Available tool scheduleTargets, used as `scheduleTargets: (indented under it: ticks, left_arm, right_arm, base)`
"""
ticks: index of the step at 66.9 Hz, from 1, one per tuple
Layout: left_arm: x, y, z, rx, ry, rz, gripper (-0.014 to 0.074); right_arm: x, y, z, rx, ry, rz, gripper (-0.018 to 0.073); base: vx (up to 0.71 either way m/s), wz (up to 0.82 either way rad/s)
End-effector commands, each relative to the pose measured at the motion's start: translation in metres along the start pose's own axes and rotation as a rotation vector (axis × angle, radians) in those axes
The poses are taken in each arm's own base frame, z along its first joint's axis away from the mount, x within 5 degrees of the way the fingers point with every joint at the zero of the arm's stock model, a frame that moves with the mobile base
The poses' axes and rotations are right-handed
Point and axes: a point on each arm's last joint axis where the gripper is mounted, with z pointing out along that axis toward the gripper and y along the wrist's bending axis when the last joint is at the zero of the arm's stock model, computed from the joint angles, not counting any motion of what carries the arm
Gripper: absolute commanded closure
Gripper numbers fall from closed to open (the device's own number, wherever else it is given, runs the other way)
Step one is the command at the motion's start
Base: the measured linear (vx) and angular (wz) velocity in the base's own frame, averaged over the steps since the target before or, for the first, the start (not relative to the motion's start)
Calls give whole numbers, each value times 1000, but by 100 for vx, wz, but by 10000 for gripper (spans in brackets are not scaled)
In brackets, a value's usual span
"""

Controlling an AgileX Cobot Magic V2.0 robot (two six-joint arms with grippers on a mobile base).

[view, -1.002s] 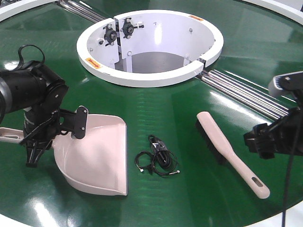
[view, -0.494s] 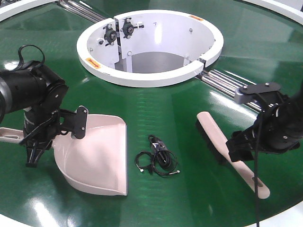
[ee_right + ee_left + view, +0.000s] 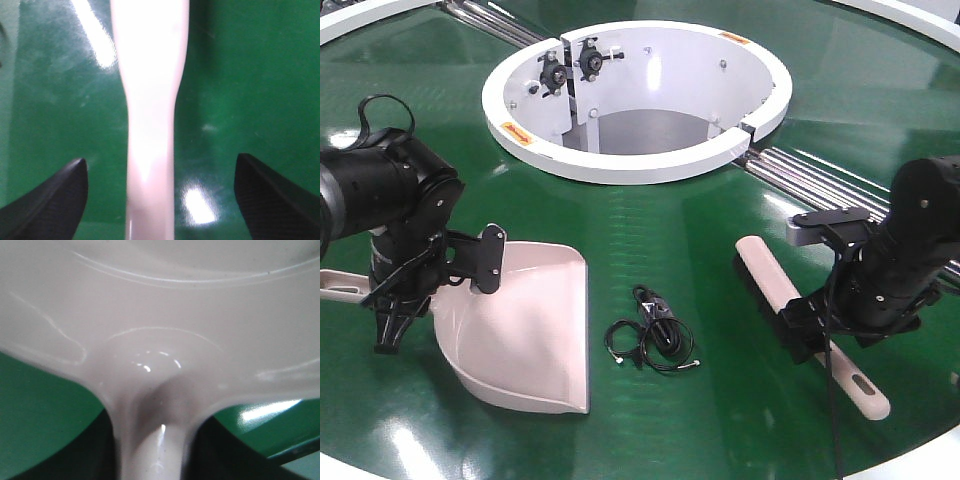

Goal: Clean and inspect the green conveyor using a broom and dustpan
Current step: 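Reach the right gripper down and grasp the pink brush handle, then lift the brush with the right gripper and move it behind the cable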

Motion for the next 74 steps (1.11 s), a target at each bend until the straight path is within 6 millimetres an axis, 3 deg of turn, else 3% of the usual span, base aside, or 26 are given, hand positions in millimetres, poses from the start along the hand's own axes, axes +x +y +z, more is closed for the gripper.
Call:
scheduleTargets:
  ticks: [1, 27, 47, 54, 69, 74]
  left_arm:
    - [7, 3, -22, -70, -15, -26, 603]
    - [7, 3, -22, -70, -15, -26, 603]
    - [7, 3, -22, -70, -15, -26, 603]
    - [7, 3, -22, -70, -15, -26, 603]
    - [7, 3, -22, -70, -15, -26, 603]
    - [7, 3, -22, -70, -15, -26, 603]
  right_arm:
    - [-8, 1, -11, 2, -35, -12, -22]
    - [-14, -2, 16, 13, 58, 0, 2]
    - [-16, -4, 25, 27, 81, -8, 118]
    - [-16, -4, 25, 30, 76, -10, 216]
    - [-16, -3, 22, 23, 65, -19, 559]
    - [-16, -2, 18, 15, 48, -16, 573]
  base:
    - [0, 0]
    - [0, 0]
    - [0, 0]
    - [0, 0]
    - [0, 0]
    - [0, 0]
